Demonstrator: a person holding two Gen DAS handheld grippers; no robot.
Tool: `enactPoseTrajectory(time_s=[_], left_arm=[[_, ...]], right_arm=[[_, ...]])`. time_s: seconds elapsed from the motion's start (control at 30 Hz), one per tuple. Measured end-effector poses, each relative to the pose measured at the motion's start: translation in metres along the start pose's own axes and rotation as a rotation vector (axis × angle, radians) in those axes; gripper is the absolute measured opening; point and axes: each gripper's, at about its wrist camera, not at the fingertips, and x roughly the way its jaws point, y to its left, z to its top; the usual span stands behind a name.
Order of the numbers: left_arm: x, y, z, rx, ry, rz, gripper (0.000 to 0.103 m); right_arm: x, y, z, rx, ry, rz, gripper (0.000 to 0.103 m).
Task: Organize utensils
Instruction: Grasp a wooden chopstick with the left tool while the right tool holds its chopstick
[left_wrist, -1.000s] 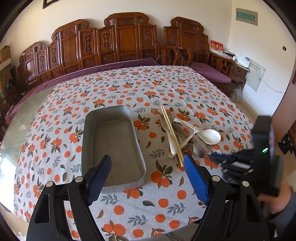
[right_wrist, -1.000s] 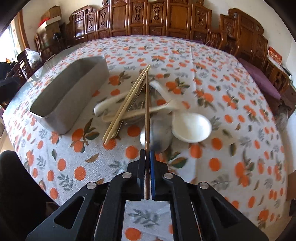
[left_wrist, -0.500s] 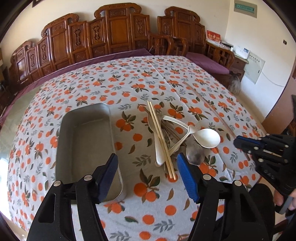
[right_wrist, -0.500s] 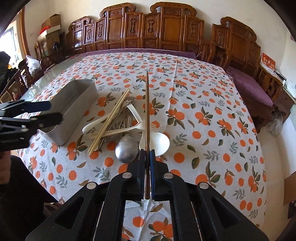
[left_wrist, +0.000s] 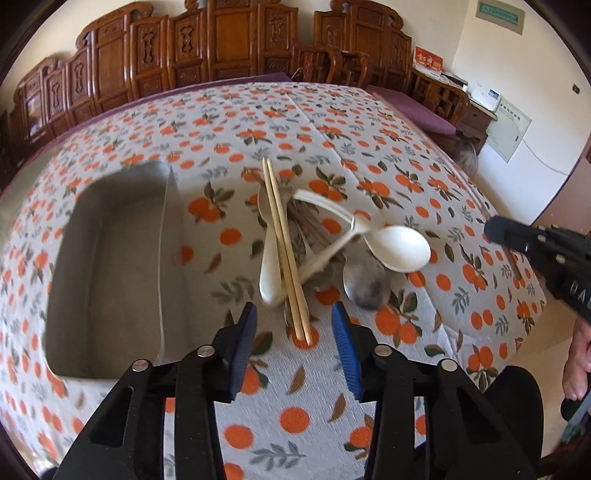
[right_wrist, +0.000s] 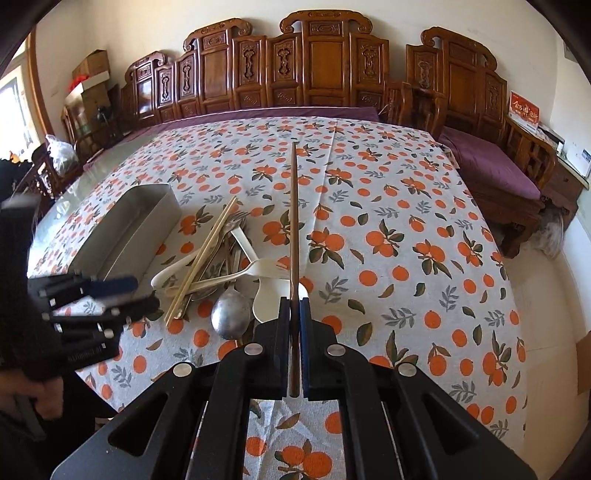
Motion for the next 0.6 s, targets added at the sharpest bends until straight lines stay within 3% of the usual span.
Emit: enactPoseTrajectory(time_s=[0.27, 0.43, 0.53, 0.6], left_arm=[[0.023, 0.004, -0.006, -0.05, 0.04, -0.013, 0.021], [0.034, 0.009, -0.003, -0.09, 0.056, -0.022, 0.018], [0.038, 0.011, -0.001, -0.106, 0.061, -0.024, 0.009], [0.042, 0.012, 0.0, -0.115, 0.073, -0.025, 0.009]], right_arm=[[-0.002, 0.004, 0.0, -0.008, -0.005, 0.017, 0.006], [-0.002, 0.008, 0.0, -0.014, -0.002, 0.027, 0.006], [-0.002, 0.01, -0.001, -0.019, -0.001, 0.03, 0.006], [-0.001, 0.011, -0.002, -0.023, 0.001, 0.031, 0.006]])
